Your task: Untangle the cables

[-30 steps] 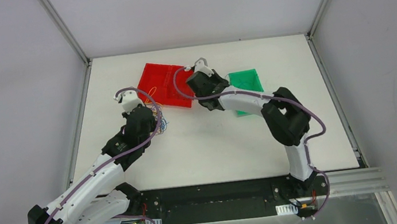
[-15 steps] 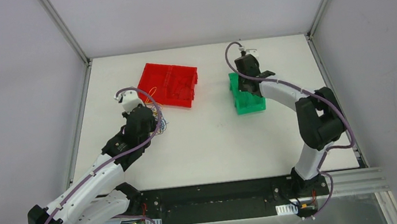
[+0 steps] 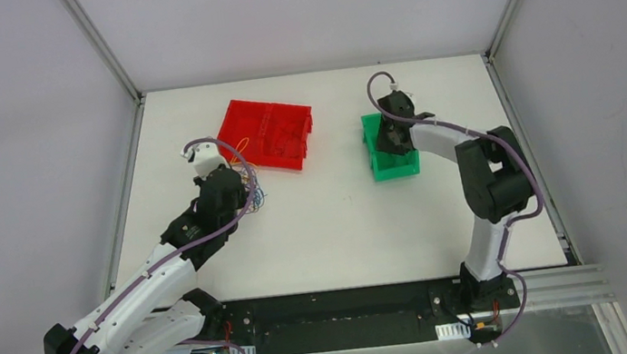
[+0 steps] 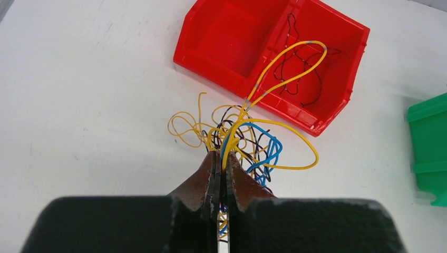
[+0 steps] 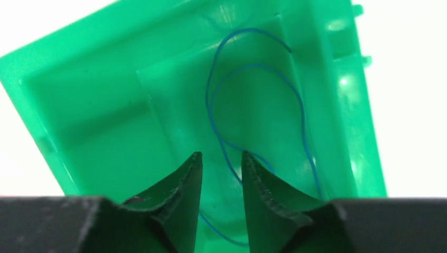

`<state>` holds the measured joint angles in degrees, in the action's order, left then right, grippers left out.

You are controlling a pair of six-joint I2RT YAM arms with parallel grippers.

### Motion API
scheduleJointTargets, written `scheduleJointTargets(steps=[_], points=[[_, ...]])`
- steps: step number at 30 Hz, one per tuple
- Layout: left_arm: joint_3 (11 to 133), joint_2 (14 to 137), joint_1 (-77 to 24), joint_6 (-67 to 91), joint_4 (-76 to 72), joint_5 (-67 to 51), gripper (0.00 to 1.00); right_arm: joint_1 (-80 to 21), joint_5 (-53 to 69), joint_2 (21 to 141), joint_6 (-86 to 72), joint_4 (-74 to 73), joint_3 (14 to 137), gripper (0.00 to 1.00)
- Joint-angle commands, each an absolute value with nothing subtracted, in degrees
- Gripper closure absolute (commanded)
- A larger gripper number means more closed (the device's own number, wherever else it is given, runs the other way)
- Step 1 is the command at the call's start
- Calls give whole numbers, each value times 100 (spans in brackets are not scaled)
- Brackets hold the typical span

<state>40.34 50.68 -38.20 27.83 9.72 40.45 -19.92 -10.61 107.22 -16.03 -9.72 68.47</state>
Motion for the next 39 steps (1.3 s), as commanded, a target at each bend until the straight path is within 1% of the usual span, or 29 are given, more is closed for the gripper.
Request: scheduleJointTargets(steps=[1,7,10,11,14,16,17,21,24,27,29,31,33,35,39], points=[[4113,5116,-3832,2726,736,3845,100,-2067,-1401,9960,-1741,-1396,7048,62],[4126,5188,-3832,2649,642,3607,100,-2235,-1681,9339,-1678,-1926,7395,59],[4125,5252,-3832,2483,444,3076,100,-2315,-1676,8958,-1731,-1979,7313,56],[4118,5272,-3832,2366,312,2730,100,-2377,-1651,8798,-1769,-1939,7227,52],[4096,5335,-3832,2025,-52,1547,100,-2662,-1305,8201,-1758,-1674,6845,34],[4047,5374,-3832,1877,-341,873,100,-2922,-919,7729,-1684,-1366,6438,31],[4017,5390,-3832,1821,-474,451,100,-3080,-663,7470,-1614,-1220,6145,30],[3957,5469,-3832,1726,-897,-547,100,-3620,208,6485,-1379,-589,5192,29],[3995,5635,-3832,1705,-1170,-1244,100,-3770,755,5752,-1626,321,4432,29],[4036,5742,-3832,1725,-1307,-1769,100,-3835,1201,5360,-1857,1313,3711,29],[3984,5744,-3832,1773,-1448,-1891,100,-3870,1466,5288,-1883,1443,3592,29],[3944,5714,-3832,1784,-1567,-2046,100,-3928,1462,5256,-1814,1339,3607,30],[3904,5642,-3832,1792,-1646,-2209,100,-3958,1563,5274,-1799,1500,3551,32],[3853,5554,-3832,1795,-1732,-2254,100,-4014,1680,5343,-1702,1484,3619,37],[3840,5484,-3840,1789,-1756,-2412,100,-4220,1708,5373,-1356,1317,3688,42]])
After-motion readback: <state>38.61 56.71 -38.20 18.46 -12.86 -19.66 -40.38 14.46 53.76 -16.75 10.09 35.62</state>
